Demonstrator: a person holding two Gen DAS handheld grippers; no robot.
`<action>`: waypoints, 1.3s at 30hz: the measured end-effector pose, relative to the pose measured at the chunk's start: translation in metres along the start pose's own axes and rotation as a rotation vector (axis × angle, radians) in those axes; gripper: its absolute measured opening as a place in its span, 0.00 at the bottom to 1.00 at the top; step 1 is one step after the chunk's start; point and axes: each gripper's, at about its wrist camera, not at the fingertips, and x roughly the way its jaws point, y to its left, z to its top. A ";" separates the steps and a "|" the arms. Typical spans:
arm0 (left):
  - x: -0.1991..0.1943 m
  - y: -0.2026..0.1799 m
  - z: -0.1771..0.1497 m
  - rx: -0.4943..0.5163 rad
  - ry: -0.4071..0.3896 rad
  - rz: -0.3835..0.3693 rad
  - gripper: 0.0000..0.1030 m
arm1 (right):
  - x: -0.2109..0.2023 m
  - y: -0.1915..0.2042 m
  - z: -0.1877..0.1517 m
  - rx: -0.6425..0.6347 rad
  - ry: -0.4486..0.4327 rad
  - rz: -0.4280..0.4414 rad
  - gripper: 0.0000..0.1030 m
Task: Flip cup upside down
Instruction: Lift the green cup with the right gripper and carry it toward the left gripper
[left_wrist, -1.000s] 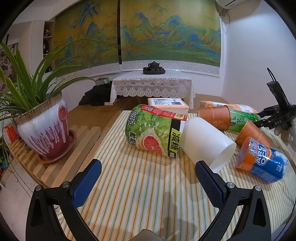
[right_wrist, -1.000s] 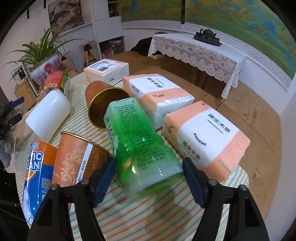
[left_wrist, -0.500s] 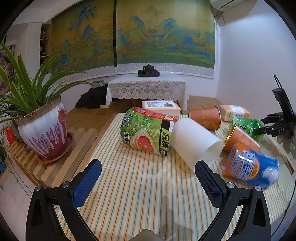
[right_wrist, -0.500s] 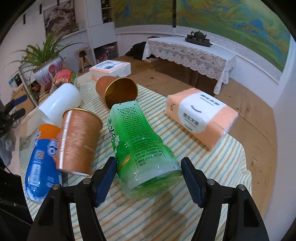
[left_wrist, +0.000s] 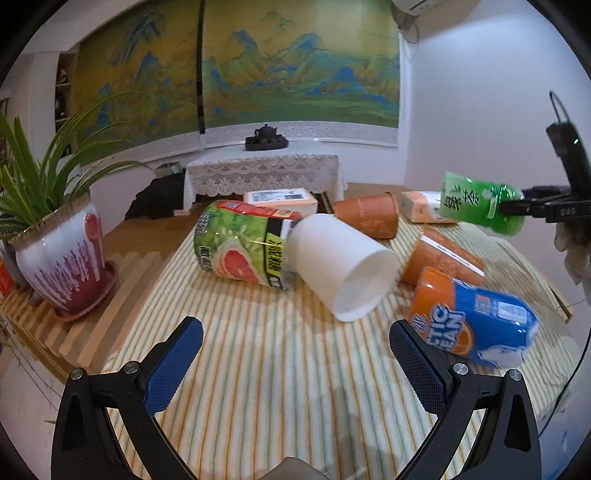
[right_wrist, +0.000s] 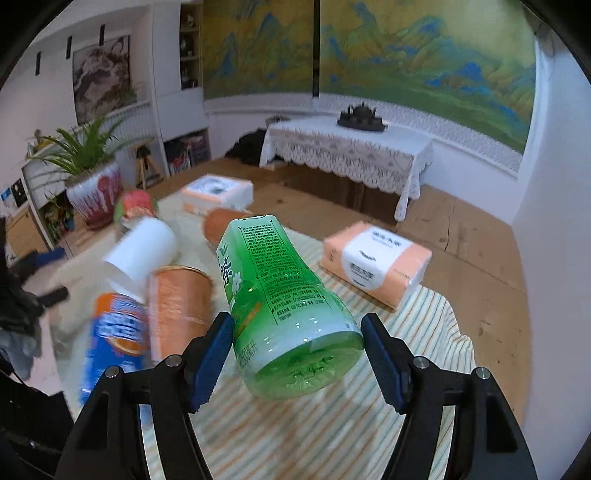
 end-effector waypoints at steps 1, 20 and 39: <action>-0.002 -0.002 0.000 0.006 -0.004 0.001 0.99 | -0.007 0.010 0.000 -0.011 -0.015 -0.002 0.65; -0.082 0.065 -0.018 -0.039 -0.081 0.068 0.99 | -0.048 0.184 -0.025 0.033 -0.101 0.030 0.65; -0.095 0.106 -0.038 -0.103 -0.070 0.107 0.99 | 0.019 0.262 -0.054 0.213 -0.078 -0.139 0.65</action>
